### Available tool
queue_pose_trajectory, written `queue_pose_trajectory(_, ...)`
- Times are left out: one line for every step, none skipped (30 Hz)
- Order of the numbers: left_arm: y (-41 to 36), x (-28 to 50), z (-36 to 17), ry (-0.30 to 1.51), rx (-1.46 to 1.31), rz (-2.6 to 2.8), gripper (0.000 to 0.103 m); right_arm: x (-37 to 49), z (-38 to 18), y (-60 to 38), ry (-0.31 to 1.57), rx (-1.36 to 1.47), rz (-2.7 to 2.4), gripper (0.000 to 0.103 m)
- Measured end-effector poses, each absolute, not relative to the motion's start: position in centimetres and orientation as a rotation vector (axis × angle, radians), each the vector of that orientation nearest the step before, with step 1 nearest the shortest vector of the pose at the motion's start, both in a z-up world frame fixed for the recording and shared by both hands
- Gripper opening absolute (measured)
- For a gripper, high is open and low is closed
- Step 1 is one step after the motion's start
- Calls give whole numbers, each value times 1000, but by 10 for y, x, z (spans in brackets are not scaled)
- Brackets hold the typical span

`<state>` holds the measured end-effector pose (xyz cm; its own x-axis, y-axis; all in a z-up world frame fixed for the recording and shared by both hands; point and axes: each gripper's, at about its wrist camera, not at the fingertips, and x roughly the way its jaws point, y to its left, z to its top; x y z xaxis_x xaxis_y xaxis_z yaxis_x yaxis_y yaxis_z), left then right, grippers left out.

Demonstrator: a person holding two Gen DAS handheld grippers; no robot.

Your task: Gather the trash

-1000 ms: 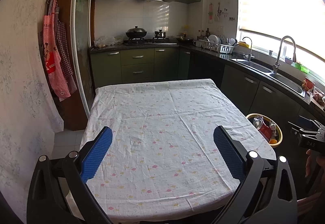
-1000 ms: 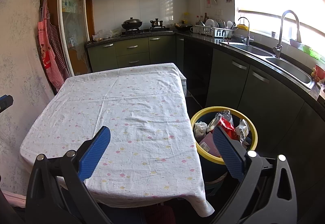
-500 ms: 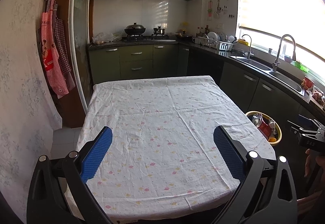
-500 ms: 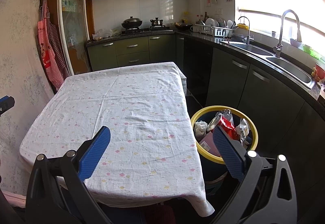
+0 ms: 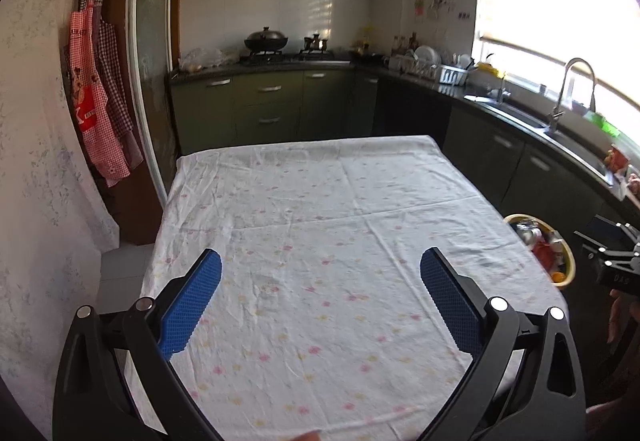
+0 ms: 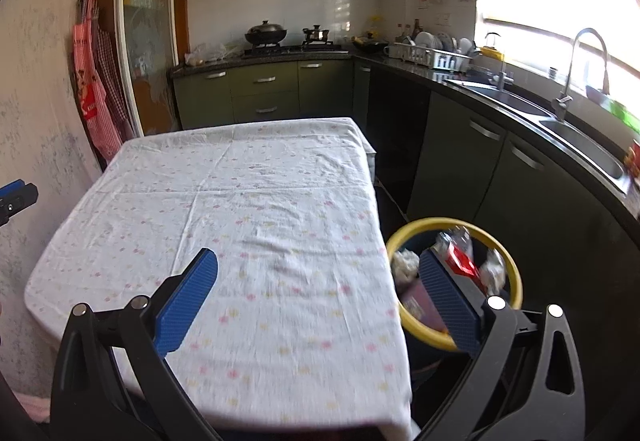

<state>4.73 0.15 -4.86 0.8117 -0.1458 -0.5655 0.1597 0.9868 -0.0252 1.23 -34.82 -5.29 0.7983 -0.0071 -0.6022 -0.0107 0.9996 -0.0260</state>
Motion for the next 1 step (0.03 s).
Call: queue_pose_trajectory(4, 64, -55, 613, 30, -148, 98, 24, -55, -346, 654, -34, 6, 96)
